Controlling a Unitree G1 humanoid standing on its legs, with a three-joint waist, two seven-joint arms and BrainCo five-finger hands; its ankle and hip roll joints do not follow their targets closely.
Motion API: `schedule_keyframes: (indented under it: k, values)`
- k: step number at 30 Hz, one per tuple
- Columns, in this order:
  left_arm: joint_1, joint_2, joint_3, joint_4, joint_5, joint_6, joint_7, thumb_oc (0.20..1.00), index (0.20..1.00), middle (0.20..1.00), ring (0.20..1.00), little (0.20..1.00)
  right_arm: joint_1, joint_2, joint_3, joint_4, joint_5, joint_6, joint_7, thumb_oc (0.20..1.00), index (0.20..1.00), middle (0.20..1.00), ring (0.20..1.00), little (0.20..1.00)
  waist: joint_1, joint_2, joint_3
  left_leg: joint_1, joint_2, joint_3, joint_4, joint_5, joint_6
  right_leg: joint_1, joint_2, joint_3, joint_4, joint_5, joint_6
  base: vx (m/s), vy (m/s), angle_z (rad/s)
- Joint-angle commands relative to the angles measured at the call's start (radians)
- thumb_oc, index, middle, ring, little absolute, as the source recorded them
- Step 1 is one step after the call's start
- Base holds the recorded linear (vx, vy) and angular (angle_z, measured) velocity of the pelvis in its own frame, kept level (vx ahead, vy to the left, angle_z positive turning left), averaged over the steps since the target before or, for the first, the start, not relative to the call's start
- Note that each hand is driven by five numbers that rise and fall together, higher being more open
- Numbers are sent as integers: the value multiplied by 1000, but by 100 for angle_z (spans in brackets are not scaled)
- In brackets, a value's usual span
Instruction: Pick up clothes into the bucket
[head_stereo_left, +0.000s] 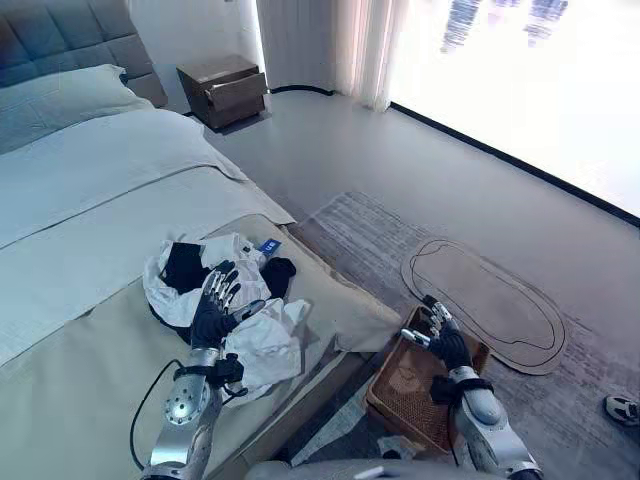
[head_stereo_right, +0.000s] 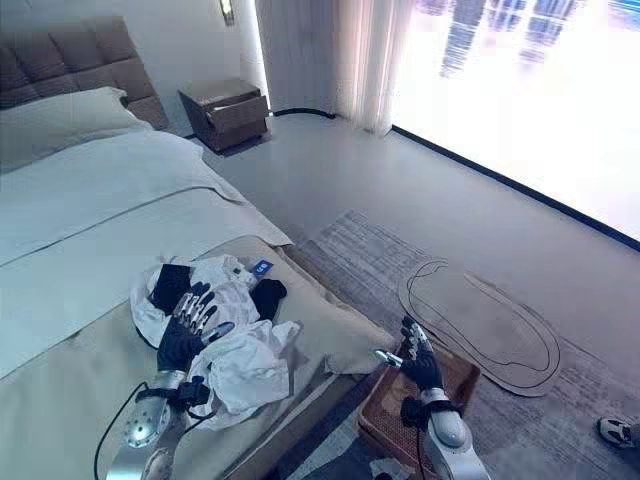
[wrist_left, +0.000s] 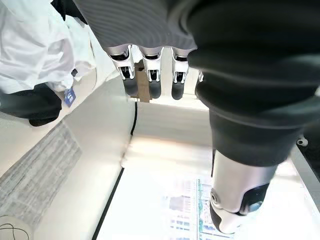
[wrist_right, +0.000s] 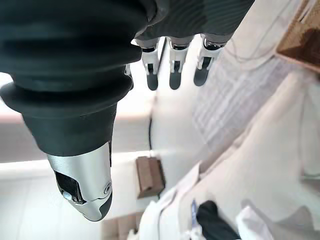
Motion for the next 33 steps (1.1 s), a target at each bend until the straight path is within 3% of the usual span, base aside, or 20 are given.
schedule_keyframes:
  k: [1, 20, 23, 25, 28, 29, 33]
  values:
    - [-19, 40, 41, -38, 27, -58, -1, 1000, 1000, 1000, 1000, 1000, -31, 8, -27, -74, -13, -35, -5, 1000, 1000, 1000, 1000, 1000, 27, -54, -1, -17, 38, 21, 22, -19, -10, -80, -79, 11, 59, 57, 56, -344, 29, 84]
    - [-17, 68, 57, 43, 150, -50, 48, 1000, 1000, 1000, 1000, 1000, -24, 0, -43, -66, -11, -30, 9, 1000, 1000, 1000, 1000, 1000, 28, -60, 21, -40, 35, 30, 45, -30, -8, -100, -87, 21, 61, 63, 64, 2, 4, 0]
    - [-15, 91, 67, 76, 258, -44, 95, 1000, 1000, 1000, 1000, 1000, -27, -11, -46, -73, -21, -31, 14, 1000, 1000, 1000, 1000, 1000, 33, -66, 35, -55, 31, 34, 76, -46, -3, -107, -95, 26, 67, 63, 69, 0, 0, 0]
    - [-21, 125, 79, 129, 442, -16, 169, 1000, 1000, 1000, 1000, 1000, -34, -18, -47, -74, -26, -31, 28, 1000, 1000, 1000, 1000, 1000, 45, -76, 61, -85, 22, 38, 137, -74, 5, -114, -114, 28, 97, 52, 74, 26, 46, -4]
    - [-50, 142, 77, 178, 535, -4, 213, 1000, 1000, 1000, 1000, 1000, -52, -26, -42, -78, -37, -33, 30, 1000, 1000, 1000, 1000, 1000, 47, -80, 85, -108, 12, 37, 176, -91, 11, -129, -127, 35, 132, 39, 75, -30, 68, -5]
    - [-94, 178, 72, 204, 651, 15, 261, 1000, 1000, 1000, 1000, 1000, -80, -39, -39, -87, -42, -42, 27, 1000, 1000, 1000, 1000, 1000, 44, -83, 126, -144, 5, 37, 221, -103, 15, -158, -141, 41, 176, 28, 73, -84, 56, 4]
    - [-180, 228, 46, 250, 769, 33, 346, 1000, 1000, 1000, 1000, 1000, -140, -66, -26, -100, -38, -53, 24, 1000, 1000, 1000, 1000, 1000, 36, -88, 199, -247, 2, 31, 334, -131, 22, -259, -163, 74, 257, 12, 65, -177, 82, 6]
